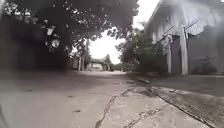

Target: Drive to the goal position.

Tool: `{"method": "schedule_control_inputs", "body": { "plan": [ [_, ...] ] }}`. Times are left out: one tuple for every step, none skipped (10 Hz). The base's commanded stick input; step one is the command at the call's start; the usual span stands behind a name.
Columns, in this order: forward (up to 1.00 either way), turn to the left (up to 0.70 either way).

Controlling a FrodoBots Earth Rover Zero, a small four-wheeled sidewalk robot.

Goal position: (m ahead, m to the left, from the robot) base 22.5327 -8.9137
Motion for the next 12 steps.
{"method": "schedule_control_inputs", "body": {
  "plan": [
    [0.70, -0.01],
    [0.70, 0.00],
    [0.70, 0.00],
    [0.70, 0.00],
    [0.70, 0.00],
    [0.70, 0.00],
    [0.70, 0.00],
    [0.70, 0.00],
    [0.70, 0.00],
    [0.70, 0.00],
    [0.70, 0.00],
    [0.70, 0.00]
  ]
}}
